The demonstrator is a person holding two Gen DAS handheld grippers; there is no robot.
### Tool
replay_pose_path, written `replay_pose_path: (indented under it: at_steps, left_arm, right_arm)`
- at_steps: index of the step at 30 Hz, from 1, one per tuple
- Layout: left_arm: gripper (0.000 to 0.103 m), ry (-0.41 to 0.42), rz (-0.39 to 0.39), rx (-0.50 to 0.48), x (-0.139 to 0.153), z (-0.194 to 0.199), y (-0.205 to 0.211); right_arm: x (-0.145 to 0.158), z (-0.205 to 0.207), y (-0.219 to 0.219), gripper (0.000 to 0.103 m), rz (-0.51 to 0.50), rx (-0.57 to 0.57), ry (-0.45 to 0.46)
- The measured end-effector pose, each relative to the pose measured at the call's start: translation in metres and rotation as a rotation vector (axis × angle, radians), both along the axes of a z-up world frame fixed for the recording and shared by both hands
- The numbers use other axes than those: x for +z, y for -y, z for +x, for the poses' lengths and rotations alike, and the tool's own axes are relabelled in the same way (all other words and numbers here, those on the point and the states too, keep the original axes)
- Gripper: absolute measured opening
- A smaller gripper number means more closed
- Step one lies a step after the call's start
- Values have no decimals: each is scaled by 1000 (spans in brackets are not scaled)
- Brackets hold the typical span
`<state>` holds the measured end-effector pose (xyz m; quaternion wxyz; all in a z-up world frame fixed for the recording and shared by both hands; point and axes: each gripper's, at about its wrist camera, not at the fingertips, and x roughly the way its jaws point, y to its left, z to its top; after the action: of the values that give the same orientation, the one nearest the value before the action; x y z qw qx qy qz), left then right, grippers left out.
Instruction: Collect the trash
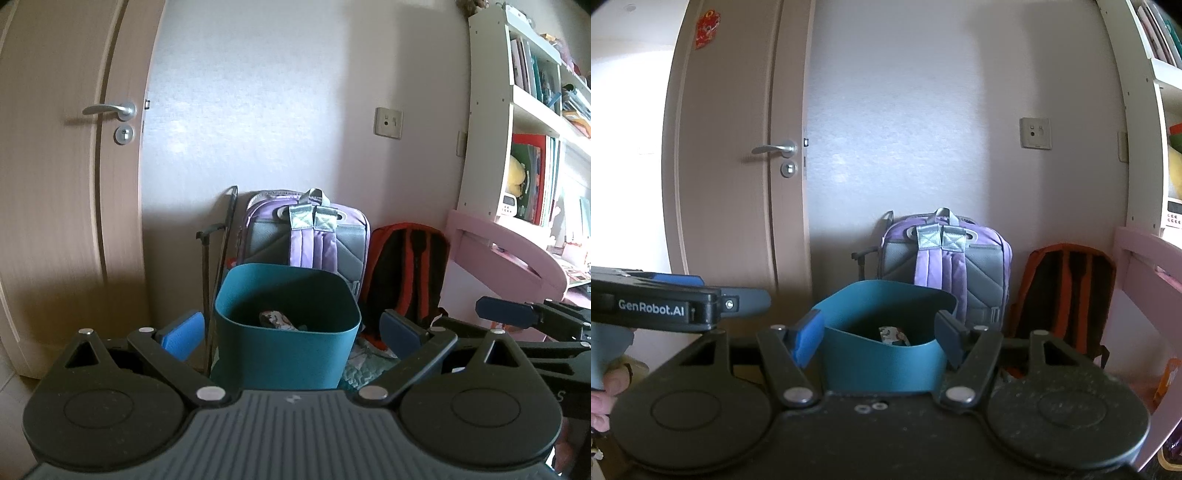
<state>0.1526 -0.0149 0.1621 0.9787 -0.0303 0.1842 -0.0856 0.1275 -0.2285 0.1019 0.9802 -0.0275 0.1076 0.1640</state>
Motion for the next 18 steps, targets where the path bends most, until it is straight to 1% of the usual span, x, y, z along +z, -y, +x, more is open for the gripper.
replay_pose_path:
  at_steps: [4, 11, 18]
  left_arm:
    - [102, 3, -6, -1, 3, 0, 0]
    - [102, 28, 6, -14, 9, -2, 8]
    - [102, 32, 6, -23, 12, 2, 13]
  right_arm:
    - [2, -2, 0, 66, 1, -1, 4]
    - [5, -4, 0, 66, -1, 0, 12]
    - [7, -4, 3, 67, 9, -14, 16]
